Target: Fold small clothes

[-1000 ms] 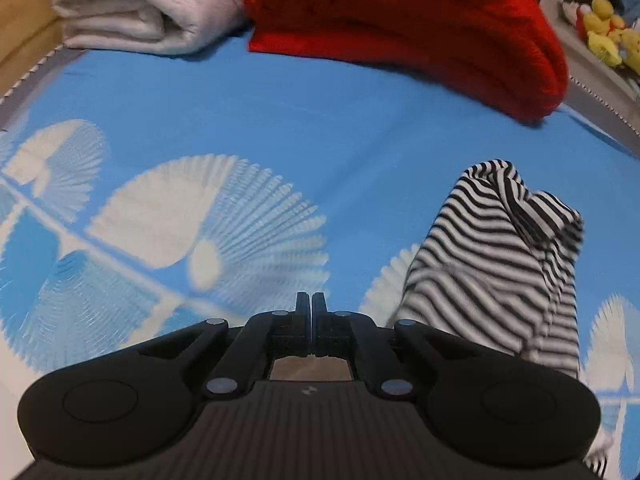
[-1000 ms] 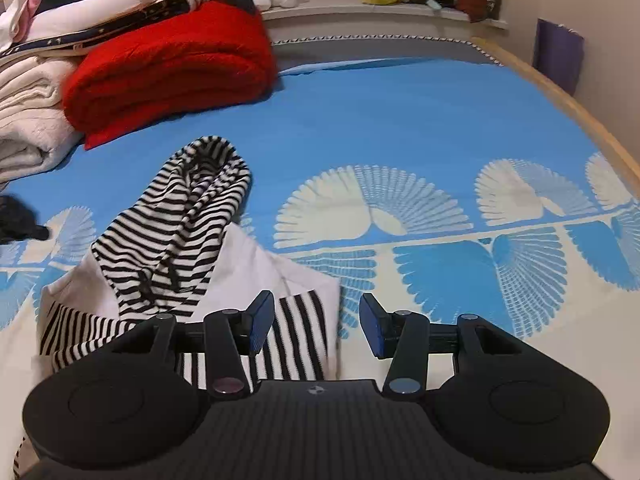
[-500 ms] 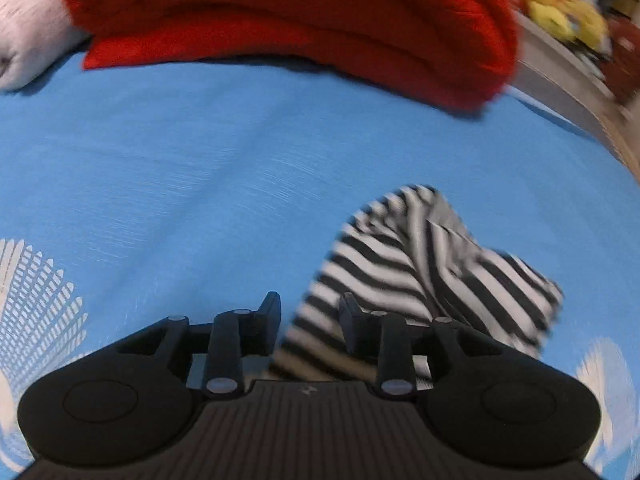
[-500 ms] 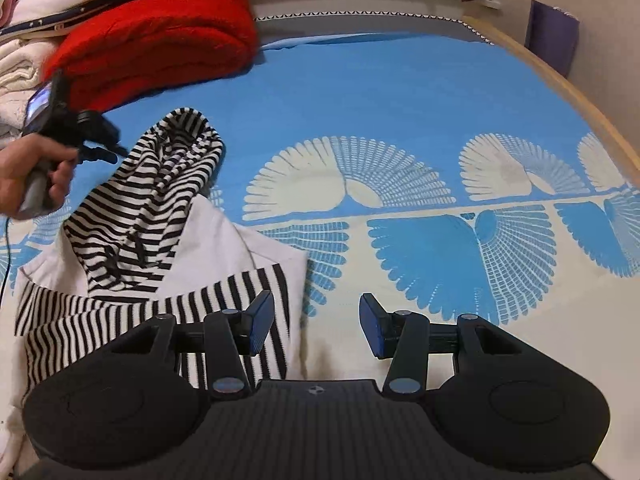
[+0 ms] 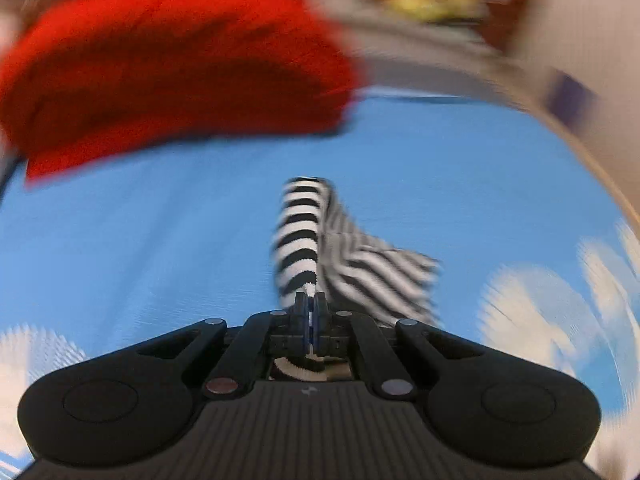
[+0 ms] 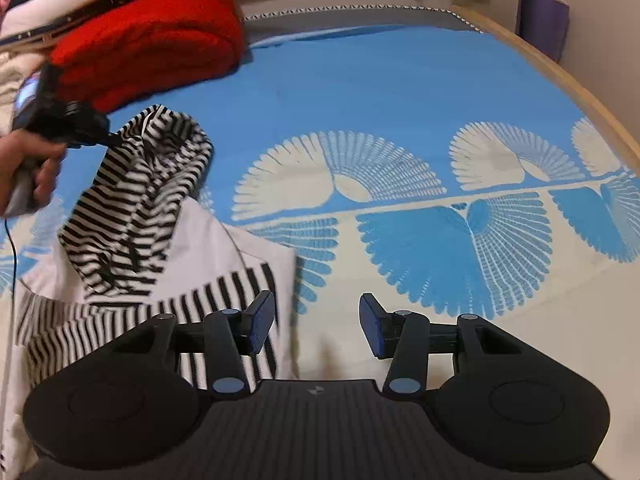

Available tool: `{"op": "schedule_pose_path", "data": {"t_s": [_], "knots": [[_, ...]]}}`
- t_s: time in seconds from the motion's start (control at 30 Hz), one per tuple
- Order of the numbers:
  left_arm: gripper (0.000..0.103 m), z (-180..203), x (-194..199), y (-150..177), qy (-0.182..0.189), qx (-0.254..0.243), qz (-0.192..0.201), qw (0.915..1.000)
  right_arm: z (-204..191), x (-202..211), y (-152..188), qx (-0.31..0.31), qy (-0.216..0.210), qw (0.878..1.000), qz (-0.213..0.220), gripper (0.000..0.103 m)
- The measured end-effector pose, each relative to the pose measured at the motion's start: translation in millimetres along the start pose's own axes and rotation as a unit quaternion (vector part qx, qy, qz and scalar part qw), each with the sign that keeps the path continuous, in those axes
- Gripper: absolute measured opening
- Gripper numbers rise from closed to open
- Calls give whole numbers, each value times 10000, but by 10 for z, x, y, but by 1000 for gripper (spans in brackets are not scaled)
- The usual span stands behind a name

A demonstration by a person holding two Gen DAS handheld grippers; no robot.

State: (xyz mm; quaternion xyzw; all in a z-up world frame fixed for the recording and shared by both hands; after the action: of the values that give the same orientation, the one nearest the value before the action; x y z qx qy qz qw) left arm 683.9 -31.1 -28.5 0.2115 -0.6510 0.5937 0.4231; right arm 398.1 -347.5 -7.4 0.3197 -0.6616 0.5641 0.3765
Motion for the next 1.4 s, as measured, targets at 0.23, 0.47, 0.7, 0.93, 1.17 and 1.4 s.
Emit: {"op": "schedule_pose_path", "data": {"t_s": [0.23, 0.47, 0.7, 0.93, 1.17, 1.4], "knots": [[1, 854, 1642, 1952, 1215, -2023, -193, 9716, -93, 294, -136, -473, -411, 9973, 376, 49], [24, 47, 2120, 2800, 1261, 1271, -1016, 9786, -238, 414, -48, -801, -917, 9919, 368, 49], [41, -352, 1443, 2661, 432, 3270, -1528, 9316, -476, 75, 280, -1088, -1337, 9836, -524, 49], [51, -466, 1169, 2850, 546, 3648, -1956, 9087, -764, -315, 695, -916, -1573, 9714, -1521, 49], [16, -307, 1111, 3047, 999, 3600, -2165, 9020, -983, -512, 1002, -548, -1358, 9696, -1961, 33], [1, -579, 1674, 2525, 1267, 3643, -531, 9211, -721, -150, 527, -1554, -2108, 9634, -575, 2]]}}
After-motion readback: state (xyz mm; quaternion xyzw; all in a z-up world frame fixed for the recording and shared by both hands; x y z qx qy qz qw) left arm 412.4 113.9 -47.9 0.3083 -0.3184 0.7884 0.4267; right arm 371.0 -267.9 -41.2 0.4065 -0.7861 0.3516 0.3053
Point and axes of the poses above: each gripper's, at about its wrist camera, not at the fingertips, and x roughly against the way its jaws point, z to its right, y to its underside, the point moved 6 cm from there along -x, roughly the way its jaws point, and after that the axes turned 6 degrees about -z, right-handed, at the moved point
